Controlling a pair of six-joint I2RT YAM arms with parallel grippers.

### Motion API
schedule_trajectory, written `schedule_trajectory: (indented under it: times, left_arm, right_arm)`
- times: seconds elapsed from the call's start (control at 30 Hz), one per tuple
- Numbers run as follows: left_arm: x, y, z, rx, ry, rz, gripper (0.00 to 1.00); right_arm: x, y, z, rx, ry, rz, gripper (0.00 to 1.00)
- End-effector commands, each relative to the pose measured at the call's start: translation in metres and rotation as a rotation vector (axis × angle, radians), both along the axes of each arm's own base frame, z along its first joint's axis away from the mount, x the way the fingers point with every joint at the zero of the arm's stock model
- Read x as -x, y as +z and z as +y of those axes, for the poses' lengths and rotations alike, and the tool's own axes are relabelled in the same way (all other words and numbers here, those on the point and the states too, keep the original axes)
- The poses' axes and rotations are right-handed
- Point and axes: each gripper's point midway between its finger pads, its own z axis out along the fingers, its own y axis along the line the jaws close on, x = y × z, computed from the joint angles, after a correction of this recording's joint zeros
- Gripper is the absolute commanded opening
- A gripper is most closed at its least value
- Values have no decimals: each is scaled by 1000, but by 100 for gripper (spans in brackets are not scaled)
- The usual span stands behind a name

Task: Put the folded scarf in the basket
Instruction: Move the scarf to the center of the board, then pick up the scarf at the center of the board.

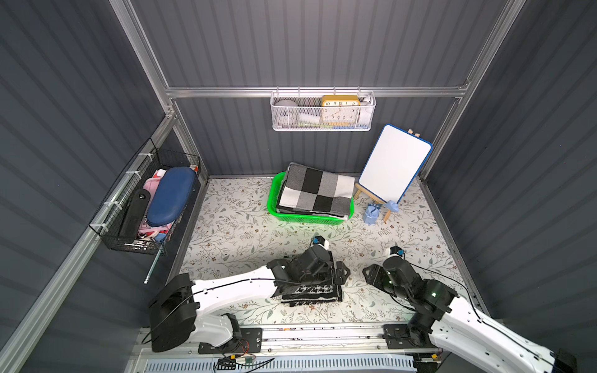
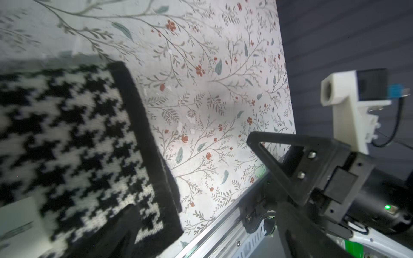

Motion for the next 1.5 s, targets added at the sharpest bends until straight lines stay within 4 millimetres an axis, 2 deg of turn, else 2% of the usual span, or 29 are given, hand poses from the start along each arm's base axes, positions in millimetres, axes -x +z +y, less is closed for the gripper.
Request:
schedule_trajectory:
  times: [0.0,0.07,0.17,0.27,0.33,0.47,0.63,0.73,1.03,1.33,1.4,1.47]
  left_arm:
    - [-19,-27,59,-84,190,74,99]
    - [-22,-33,80,-78,249,91,99]
    - [-12,-52,104,-95,326,144,99]
    - [-1,-70,124,-113,392,200,99]
    - [5,-79,129,-99,401,221,99]
    - [14,-94,132,-71,393,256,99]
    - [16,-98,132,-69,387,264,99]
    - [14,-100,135,-92,399,255,99]
    - [-1,-110,137,-194,434,220,99]
    - [-9,-119,119,-142,398,237,99]
    - [-9,-117,110,-102,365,234,96]
    - [-9,-111,97,-48,304,219,85]
  right_arm:
    - [-8,18,39,-56,106,-9,60]
    - [-12,24,64,-89,162,-43,61]
    - [-15,27,91,-104,211,-63,62]
    - [-15,21,108,-57,248,-43,62]
    - [-16,11,113,-15,257,-28,62]
    - [-14,-10,121,14,266,10,62]
    - [-14,-33,103,83,183,50,64]
    - [-12,-41,100,83,165,64,65]
    - [-9,-57,116,-17,168,94,65]
    - [-12,-70,128,-44,159,124,64]
    - [-11,-75,130,-46,163,138,61]
    - [-9,-78,133,-57,169,153,52]
